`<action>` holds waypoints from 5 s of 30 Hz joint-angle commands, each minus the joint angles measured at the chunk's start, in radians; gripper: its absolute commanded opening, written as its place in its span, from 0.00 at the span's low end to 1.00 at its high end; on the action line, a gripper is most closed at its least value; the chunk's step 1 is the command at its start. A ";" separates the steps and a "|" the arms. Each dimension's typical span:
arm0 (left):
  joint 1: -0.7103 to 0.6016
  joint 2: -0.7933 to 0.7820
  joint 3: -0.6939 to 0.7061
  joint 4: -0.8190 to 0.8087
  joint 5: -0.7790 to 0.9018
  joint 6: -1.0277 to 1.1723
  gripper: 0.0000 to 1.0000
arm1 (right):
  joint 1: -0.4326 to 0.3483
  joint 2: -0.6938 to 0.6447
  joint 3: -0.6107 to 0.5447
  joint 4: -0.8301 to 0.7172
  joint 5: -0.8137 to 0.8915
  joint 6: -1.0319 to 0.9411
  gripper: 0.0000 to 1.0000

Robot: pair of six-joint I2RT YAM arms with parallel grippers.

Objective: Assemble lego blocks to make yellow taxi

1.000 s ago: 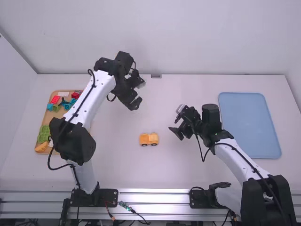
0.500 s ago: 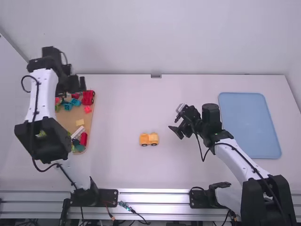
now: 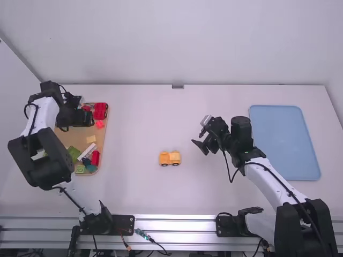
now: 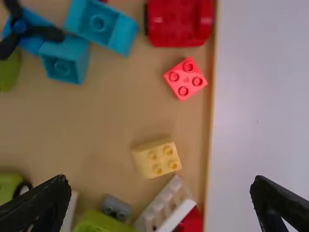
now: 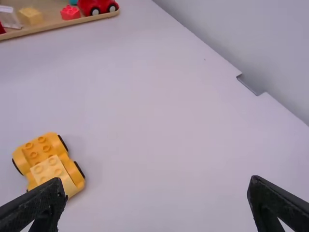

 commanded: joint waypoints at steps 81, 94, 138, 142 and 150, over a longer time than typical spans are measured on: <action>0.055 0.226 -0.051 0.024 0.056 1.158 0.72 | -0.037 -0.011 0.023 -0.039 -0.008 -0.031 0.99; 0.059 0.226 -0.075 0.045 0.086 1.188 0.57 | -0.038 -0.011 0.023 -0.042 -0.008 -0.023 0.99; 0.050 0.226 -0.047 0.034 0.139 1.156 0.08 | -0.037 -0.011 0.023 -0.050 -0.009 -0.024 0.99; 0.050 0.226 0.018 -0.050 0.181 1.156 0.02 | -0.037 -0.011 0.023 -0.050 -0.009 -0.024 0.99; 0.039 0.226 0.169 -0.193 0.217 1.005 0.02 | -0.037 -0.011 0.023 -0.050 -0.009 -0.024 0.99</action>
